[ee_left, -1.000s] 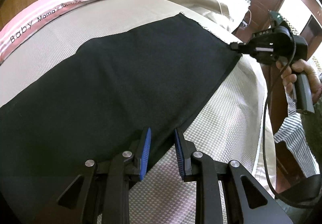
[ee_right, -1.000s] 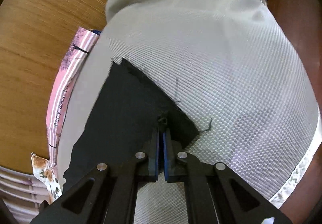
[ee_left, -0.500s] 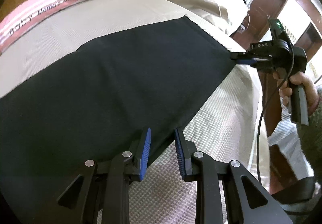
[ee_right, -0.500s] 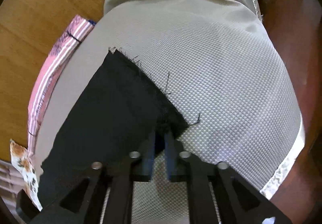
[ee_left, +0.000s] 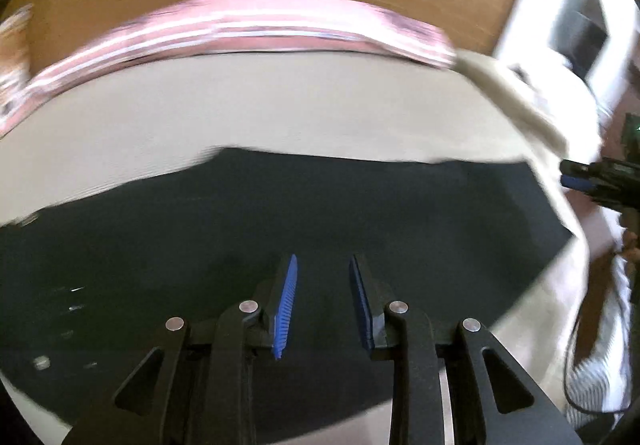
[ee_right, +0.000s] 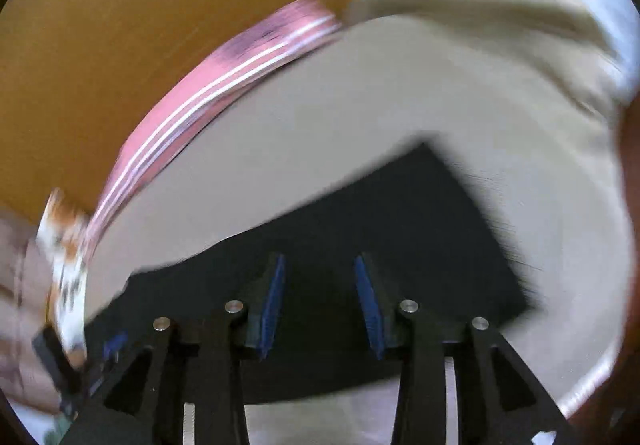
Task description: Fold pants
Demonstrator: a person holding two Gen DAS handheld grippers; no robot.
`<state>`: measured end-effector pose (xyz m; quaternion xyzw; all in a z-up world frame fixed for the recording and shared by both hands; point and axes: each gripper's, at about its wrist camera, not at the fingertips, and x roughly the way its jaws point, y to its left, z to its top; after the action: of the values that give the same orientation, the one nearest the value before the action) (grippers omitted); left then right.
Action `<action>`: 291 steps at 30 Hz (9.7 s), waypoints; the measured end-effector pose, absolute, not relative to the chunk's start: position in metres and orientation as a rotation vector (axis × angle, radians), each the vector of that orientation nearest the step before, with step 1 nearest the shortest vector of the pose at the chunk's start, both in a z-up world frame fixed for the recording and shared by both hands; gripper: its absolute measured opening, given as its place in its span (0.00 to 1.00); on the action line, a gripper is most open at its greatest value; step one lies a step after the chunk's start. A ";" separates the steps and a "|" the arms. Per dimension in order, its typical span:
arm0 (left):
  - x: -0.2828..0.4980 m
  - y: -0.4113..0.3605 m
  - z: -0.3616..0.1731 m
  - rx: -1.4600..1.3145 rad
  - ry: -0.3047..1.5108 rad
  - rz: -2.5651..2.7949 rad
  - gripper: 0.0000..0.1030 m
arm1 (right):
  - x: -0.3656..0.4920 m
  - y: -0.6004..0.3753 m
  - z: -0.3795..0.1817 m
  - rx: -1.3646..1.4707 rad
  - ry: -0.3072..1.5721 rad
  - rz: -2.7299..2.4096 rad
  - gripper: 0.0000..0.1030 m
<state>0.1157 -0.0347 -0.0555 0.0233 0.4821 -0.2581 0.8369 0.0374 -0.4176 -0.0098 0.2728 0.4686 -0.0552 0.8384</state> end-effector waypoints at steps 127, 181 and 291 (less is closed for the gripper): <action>0.089 -0.111 -0.081 0.090 1.151 -0.618 0.35 | -0.073 -0.521 -0.064 1.120 0.696 -0.167 0.08; 0.128 0.048 -0.114 -0.668 1.505 -0.567 0.35 | 0.060 -0.233 -0.066 0.656 1.124 0.245 0.47; 0.066 0.263 -0.089 -1.085 1.084 0.001 0.36 | 0.043 -0.182 -0.065 0.322 1.194 0.167 0.44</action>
<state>0.0656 0.2632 -0.0891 -0.4909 0.4904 0.0005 0.7201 0.0434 -0.1819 -0.0653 0.1507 0.5591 0.0782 0.8115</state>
